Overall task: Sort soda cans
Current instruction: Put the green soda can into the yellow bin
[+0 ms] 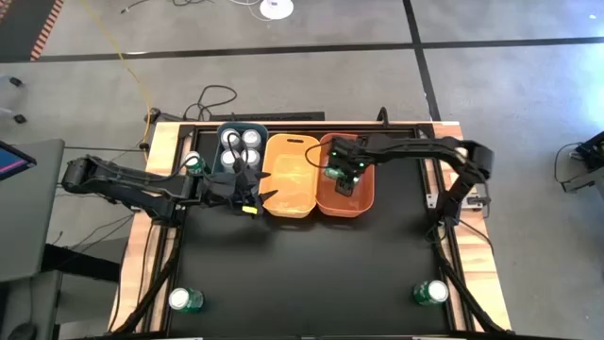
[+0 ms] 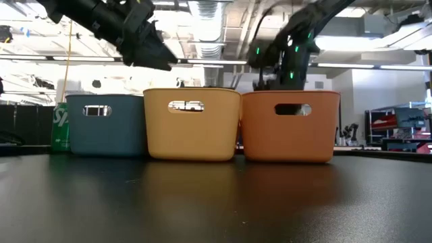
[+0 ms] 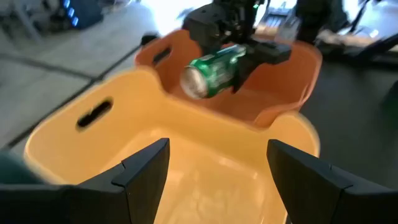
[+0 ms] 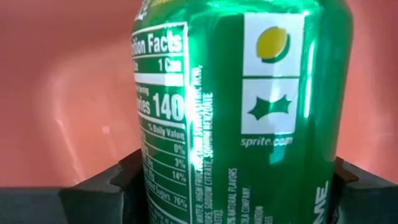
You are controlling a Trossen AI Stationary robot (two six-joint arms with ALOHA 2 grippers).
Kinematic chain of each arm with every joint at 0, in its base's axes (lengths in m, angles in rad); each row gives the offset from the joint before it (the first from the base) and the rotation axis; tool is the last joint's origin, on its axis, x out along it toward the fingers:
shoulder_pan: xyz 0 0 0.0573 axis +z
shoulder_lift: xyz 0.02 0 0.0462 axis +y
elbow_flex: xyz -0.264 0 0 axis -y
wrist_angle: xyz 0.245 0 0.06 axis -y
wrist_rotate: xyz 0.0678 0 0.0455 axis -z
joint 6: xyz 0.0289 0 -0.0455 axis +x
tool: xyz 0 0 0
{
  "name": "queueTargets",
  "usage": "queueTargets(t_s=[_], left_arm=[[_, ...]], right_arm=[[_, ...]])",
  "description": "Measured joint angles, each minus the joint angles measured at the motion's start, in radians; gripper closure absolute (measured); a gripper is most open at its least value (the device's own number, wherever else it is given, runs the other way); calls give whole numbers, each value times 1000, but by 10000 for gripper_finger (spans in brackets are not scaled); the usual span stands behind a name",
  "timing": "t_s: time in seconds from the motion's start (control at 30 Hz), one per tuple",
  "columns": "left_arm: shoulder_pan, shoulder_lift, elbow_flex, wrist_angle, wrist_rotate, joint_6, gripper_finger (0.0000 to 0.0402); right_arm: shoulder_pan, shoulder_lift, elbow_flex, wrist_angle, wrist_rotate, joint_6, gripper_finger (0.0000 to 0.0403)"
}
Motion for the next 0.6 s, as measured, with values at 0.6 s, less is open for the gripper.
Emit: queueTargets(t_s=[0.6], left_arm=[[79,57,0,398,313,-49,63]], right_arm=[[377,-277,-36,455,318,-81,103]])
